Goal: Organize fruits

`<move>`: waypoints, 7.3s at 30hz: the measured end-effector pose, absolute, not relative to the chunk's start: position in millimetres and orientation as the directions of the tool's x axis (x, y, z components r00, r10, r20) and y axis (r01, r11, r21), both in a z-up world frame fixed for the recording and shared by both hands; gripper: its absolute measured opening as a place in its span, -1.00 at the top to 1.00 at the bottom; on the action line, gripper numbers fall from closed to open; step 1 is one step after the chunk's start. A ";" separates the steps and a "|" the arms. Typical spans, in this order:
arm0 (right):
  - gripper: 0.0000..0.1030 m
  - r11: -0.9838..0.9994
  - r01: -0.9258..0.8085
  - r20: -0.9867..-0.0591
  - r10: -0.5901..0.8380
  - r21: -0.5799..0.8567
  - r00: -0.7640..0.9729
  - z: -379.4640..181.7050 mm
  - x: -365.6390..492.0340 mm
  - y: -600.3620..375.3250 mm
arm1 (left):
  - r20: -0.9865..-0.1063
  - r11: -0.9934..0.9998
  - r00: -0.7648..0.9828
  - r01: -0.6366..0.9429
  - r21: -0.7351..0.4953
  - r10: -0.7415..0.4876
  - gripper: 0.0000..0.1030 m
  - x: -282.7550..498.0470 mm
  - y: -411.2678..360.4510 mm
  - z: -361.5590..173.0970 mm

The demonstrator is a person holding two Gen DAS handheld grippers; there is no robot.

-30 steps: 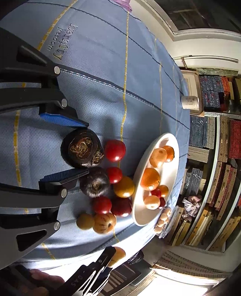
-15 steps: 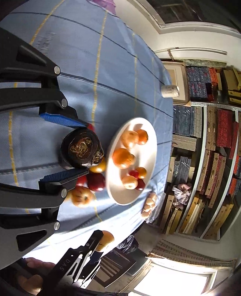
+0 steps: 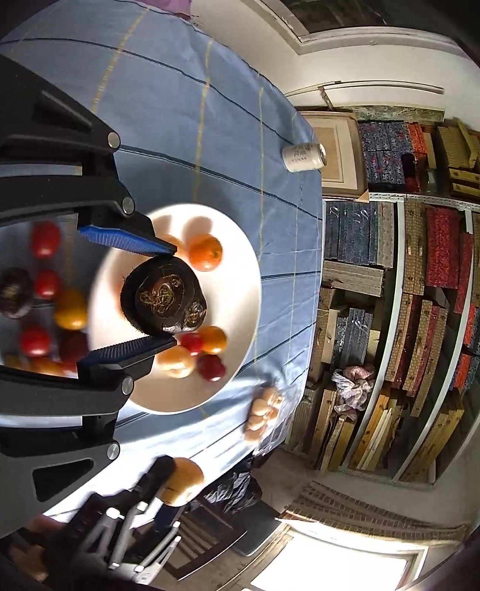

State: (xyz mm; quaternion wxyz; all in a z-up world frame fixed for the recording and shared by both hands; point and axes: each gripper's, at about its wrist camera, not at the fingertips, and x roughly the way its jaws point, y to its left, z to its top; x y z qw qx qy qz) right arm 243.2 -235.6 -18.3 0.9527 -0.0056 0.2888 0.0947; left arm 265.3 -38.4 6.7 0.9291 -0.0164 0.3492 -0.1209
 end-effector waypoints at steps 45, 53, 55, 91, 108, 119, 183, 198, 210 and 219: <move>-0.27 0.974 -0.219 -0.623 0.207 0.057 0.755 -72.3 194.4 -206.3 | -0.604 0.993 0.797 0.081 0.087 -0.012 -0.82 214.7 -28.1 -27.5; -0.28 0.963 -0.261 -0.646 0.239 0.064 0.725 -89.2 155.8 -180.4 | -0.640 0.996 0.763 0.082 -0.041 -0.089 -0.83 176.9 9.0 -51.1; -0.28 0.960 -0.275 -0.656 0.241 0.053 0.715 -93.5 151.4 -170.9 | -0.644 0.993 0.757 0.081 -0.083 -0.115 -0.83 171.4 18.7 -60.0; 0.51 0.987 -0.140 -0.640 0.155 0.075 0.753 -113.3 121.1 -206.6 | -0.660 0.976 0.738 0.213 0.032 -0.139 -0.83 160.8 -13.2 -82.2; 0.51 0.978 -0.147 -0.610 0.209 0.151 0.765 -119.6 107.8 -226.3 | -0.747 0.942 0.646 0.326 0.084 -0.157 -0.13 173.6 -45.1 -101.6; 0.51 0.976 -0.157 -0.604 0.217 0.151 0.767 -118.8 105.5 -223.3 | -0.766 0.941 0.622 0.332 0.072 -0.161 -0.02 176.6 -48.4 -106.3; 0.51 0.966 -0.176 -0.602 0.255 0.188 0.757 -120.3 109.4 -227.6 | -0.767 0.943 0.610 0.333 0.020 -0.199 0.15 146.7 -41.0 -107.0; 0.51 0.970 -0.167 -0.597 0.239 0.174 0.766 -119.6 107.1 -226.2 | -0.746 0.951 0.635 0.309 0.007 -0.201 0.15 118.4 -27.1 -99.2; 0.51 0.966 -0.188 -0.577 0.257 0.177 0.775 -79.7 101.8 -235.2 | -0.658 0.948 0.711 0.319 -0.012 -0.248 0.15 102.0 -20.8 -45.0; 0.51 0.957 -0.228 -0.560 0.289 0.178 0.776 -44.7 121.0 -237.0 | -0.621 0.941 0.734 0.336 -0.020 -0.275 0.15 121.3 -26.4 -10.2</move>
